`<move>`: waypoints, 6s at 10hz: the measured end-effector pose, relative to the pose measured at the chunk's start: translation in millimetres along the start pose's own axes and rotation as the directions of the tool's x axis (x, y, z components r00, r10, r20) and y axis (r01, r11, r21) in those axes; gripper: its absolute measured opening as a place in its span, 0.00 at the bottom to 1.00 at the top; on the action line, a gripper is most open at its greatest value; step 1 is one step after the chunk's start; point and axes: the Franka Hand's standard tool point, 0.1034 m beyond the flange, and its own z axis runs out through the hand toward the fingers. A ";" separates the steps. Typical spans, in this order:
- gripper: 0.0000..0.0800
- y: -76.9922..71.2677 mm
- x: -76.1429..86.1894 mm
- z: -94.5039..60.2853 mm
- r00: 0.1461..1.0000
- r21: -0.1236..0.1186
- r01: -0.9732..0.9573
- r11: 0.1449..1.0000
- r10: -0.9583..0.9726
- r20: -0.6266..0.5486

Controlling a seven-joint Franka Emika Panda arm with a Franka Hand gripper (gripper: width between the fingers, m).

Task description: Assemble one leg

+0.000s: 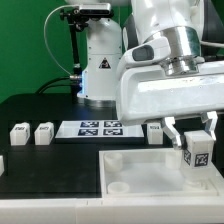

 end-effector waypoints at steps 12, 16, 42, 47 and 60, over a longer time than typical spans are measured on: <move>0.81 -2.5 -2.1 4.3 1.000 -0.003 -0.019 1.000 0.019 0.006; 0.81 12.0 26.0 -10.4 0.990 0.008 -0.032 0.999 0.030 0.139; 0.51 -8.1 5.1 16.3 0.045 -0.491 -0.860 0.141 0.978 0.201; 0.80 -12.8 2.3 12.5 0.552 -0.304 -0.633 0.712 0.691 0.467; 0.37 -0.6 7.3 16.9 0.309 -0.416 -0.804 0.426 0.896 0.320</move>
Offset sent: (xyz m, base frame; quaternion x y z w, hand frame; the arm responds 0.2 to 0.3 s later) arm 0.0000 0.0000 0.0000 0.0000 0.0000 0.0000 1.0000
